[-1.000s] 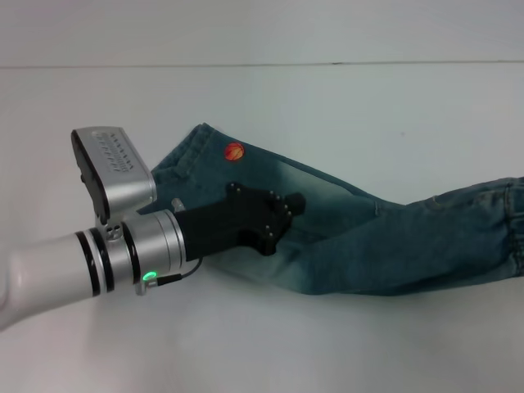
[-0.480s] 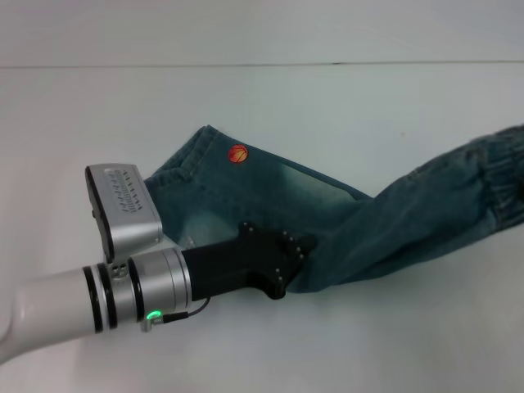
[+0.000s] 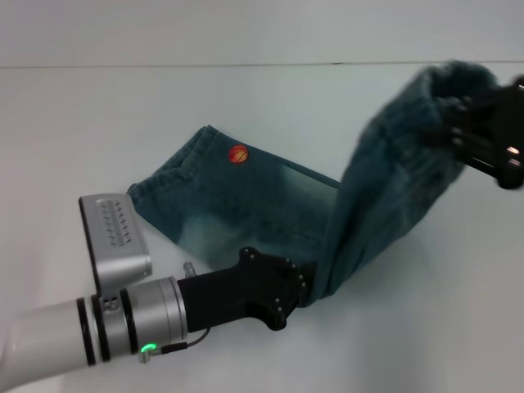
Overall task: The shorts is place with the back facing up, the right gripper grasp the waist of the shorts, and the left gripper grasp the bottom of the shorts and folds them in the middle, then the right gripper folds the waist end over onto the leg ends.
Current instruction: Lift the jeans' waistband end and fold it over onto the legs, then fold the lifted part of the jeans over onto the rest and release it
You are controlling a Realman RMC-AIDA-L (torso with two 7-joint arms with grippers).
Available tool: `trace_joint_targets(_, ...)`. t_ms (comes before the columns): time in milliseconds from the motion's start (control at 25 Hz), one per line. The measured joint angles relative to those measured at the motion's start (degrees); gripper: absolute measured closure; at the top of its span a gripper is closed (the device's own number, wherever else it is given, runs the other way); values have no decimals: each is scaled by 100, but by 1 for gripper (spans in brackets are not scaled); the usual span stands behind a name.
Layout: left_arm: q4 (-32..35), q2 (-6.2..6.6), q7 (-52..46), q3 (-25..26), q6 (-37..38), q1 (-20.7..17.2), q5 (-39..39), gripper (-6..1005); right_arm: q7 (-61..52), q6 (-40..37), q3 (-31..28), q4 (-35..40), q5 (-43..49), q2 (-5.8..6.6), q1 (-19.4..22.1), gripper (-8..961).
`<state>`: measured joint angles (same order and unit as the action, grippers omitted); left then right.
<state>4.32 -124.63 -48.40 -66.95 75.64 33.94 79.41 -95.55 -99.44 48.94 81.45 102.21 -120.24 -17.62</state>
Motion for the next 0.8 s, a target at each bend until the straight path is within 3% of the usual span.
trace_joint_targets(200, -34, -1, 171, 192, 246, -160, -6, 997, -236, 707, 806, -64, 183, 13, -354, 847)
trace_joint_targets(480, 220, 18, 515, 1228, 268, -684, -23, 996, -574, 1609, 1871, -394, 605, 21, -941, 851)
trace_joint_targets(520, 623, 32, 527, 1828, 275, -1054, -23, 996, -619, 1711, 1977, -464, 667, 21, -1029, 851)
trace_joint_targets(600, 965, 40, 524, 2392, 334, -1359, -24, 996, -734, 1974, 2220, -698, 837, 21, -1264, 851)
trace_joint_targets(800, 1510, 61, 500, 3213, 628, -1858, -17, 996, -794, 2543, 2591, -1284, 1048, 19, -1764, 852)
